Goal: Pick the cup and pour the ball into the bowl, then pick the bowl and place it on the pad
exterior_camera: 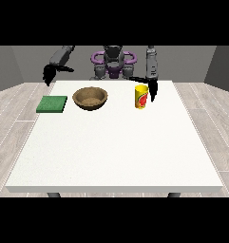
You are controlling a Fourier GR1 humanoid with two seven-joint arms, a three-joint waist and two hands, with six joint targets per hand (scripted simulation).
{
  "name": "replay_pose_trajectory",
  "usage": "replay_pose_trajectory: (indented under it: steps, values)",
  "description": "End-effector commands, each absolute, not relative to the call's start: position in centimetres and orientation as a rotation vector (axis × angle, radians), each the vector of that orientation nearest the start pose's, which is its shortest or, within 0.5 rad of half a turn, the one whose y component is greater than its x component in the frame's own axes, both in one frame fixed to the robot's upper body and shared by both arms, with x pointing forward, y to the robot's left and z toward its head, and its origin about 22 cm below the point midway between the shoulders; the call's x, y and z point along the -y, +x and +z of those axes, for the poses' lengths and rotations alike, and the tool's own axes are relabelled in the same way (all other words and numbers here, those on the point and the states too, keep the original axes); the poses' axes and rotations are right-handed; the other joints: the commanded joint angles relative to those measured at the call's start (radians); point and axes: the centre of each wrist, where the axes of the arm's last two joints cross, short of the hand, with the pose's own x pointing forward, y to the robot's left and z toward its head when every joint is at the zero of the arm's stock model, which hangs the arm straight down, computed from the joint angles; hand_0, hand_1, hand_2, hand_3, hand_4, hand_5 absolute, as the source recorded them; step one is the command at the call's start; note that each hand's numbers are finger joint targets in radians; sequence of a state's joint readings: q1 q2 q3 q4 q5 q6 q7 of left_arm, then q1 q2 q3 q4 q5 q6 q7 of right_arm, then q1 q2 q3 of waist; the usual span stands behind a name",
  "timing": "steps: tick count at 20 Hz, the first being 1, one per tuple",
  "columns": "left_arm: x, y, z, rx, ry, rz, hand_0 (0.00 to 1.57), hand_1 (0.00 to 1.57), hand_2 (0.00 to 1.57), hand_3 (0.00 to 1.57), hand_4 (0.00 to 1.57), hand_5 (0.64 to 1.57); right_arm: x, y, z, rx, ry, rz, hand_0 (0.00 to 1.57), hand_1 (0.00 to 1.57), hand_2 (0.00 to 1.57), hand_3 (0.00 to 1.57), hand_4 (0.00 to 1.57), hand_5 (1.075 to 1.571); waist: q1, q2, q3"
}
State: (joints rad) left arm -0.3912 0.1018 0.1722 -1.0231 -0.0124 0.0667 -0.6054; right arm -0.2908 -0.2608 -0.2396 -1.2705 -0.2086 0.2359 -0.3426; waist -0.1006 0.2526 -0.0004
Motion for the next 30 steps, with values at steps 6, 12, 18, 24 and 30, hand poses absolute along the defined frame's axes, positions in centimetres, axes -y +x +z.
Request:
replay_pose_trajectory:
  steps: [6,12,18,24,30]
  values:
    - [-26.5,34.6,-4.1,2.031,0.183,-0.008,0.0,0.0,0.0,0.0,0.0,1.219,33.5,31.4,2.1,1.993,0.053,0.018,0.0,0.0,0.0,0.0,0.0,1.559,-0.002,0.052,0.0]
    - [-27.9,35.5,-2.7,2.027,0.625,-0.223,1.31,1.31,1.57,1.57,0.81,1.515,34.6,33.0,5.8,2.025,0.087,0.092,0.0,0.0,0.0,0.0,0.0,1.558,-0.075,0.101,0.0007]
    - [-25.0,34.2,-6.3,1.973,0.665,-0.208,1.34,1.34,1.57,1.57,0.88,1.505,37.4,31.6,5.2,1.993,0.052,0.058,0.0,0.0,0.0,0.0,0.0,1.556,-0.085,0.06,0.0]
    - [-22.5,36.7,-2.0,1.948,0.749,-0.379,1.35,1.35,1.57,1.57,0.99,1.532,41.9,30.5,2.5,1.85,-0.015,-0.008,0.0,0.0,0.0,0.0,0.0,1.556,-0.009,-0.083,0.0028]
    - [-18.8,35.9,-2.3,1.826,0.756,-0.64,1.4,1.4,1.57,1.57,1.09,1.571,44.6,27.1,-1.3,1.685,-0.091,-0.108,0.0,0.0,0.0,0.0,0.0,1.56,0.1,-0.284,0.0027]
